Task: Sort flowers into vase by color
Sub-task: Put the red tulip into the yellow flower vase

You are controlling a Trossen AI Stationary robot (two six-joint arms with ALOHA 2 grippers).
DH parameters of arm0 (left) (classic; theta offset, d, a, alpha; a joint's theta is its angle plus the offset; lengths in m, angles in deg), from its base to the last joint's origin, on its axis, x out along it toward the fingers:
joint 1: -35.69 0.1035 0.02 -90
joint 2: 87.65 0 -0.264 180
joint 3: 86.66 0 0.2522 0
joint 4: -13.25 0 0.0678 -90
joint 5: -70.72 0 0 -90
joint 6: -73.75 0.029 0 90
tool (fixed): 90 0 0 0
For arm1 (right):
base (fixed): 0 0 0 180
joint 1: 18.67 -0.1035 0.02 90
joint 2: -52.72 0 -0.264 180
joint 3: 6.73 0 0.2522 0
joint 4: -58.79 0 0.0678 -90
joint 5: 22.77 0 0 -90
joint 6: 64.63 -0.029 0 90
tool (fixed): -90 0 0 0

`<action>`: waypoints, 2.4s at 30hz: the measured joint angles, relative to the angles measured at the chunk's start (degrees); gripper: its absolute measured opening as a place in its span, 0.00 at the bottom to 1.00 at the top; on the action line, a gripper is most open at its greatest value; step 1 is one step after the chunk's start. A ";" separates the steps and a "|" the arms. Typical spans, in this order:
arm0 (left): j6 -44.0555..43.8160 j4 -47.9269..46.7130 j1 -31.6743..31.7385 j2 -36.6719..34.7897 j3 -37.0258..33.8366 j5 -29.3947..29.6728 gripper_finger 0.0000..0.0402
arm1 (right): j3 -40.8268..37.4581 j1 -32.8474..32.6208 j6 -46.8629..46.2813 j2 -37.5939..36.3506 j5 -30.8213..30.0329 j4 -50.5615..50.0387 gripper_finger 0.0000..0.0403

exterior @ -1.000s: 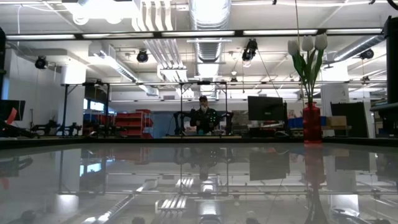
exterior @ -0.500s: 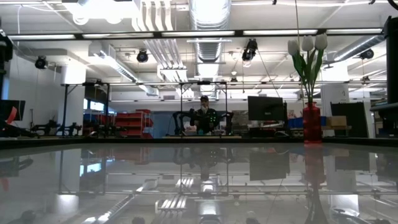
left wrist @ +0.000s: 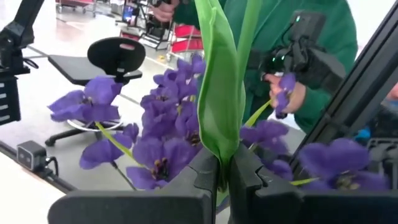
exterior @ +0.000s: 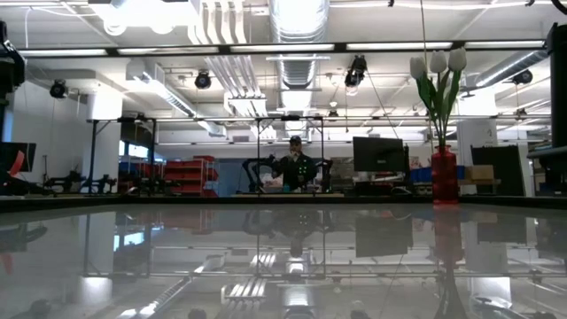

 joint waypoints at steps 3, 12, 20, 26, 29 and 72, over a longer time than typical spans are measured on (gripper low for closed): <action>1.77 -0.18 0.00 0.07 -0.33 0.09 0.00 | 0.00 0.03 -0.02 0.00 0.00 0.00 0.57; 4.34 -4.12 0.00 0.08 -0.68 -1.06 0.00 | 0.00 1.04 -1.51 -0.02 -0.04 0.02 0.57; 5.46 -4.15 0.00 1.38 -0.99 -1.51 0.00 | 0.00 2.21 -1.51 -0.03 -0.02 -0.11 0.57; 6.14 -6.58 0.00 1.44 -0.99 -1.61 0.00 | 0.00 2.52 -2.99 -0.04 0.02 -0.15 0.57; 6.14 -7.96 0.00 1.45 -0.99 -1.18 0.00 | 0.00 2.52 -3.37 -0.04 0.07 -0.16 0.57; -7.54 -15.34 -1.89 2.61 -2.73 -0.59 0.29 | 0.00 3.61 -3.99 -0.04 0.31 -0.20 0.70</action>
